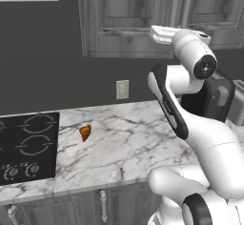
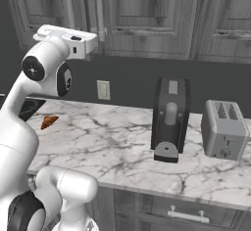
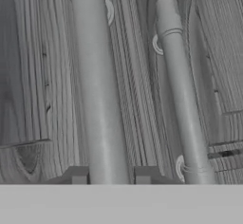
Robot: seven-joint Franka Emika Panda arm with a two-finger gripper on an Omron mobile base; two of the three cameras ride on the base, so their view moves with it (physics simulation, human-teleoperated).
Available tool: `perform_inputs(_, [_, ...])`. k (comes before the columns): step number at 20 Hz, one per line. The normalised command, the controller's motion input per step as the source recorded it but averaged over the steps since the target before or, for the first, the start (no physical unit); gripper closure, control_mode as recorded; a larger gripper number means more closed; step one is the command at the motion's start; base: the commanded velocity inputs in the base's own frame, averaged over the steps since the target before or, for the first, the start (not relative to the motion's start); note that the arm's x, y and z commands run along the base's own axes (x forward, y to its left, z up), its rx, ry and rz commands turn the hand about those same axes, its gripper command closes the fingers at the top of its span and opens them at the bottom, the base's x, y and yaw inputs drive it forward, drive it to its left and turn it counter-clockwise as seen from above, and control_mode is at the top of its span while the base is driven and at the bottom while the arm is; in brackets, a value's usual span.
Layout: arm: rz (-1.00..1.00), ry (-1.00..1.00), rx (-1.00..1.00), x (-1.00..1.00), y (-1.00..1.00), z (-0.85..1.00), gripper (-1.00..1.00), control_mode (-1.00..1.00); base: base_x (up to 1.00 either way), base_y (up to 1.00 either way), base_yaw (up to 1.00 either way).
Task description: Pick the sponge and dish brush from the cabinet and place them on the counter.
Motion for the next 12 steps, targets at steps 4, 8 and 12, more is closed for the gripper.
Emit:
perform_inputs(4, [-0.01, 0.05, 0.00, -0.76, -0.03, 0.29, 1.00, -1.00, 0.00, 0.00, 0.00])
perform_inputs(8, [-0.01, 0.06, 0.00, -0.78, 0.00, 0.28, 1.00, -1.00, 0.00, 0.00, 0.00])
perform_inputs(12, [-0.01, 0.06, 0.00, -0.80, 0.00, 0.24, 1.00, -1.00, 0.00, 0.00, 0.00])
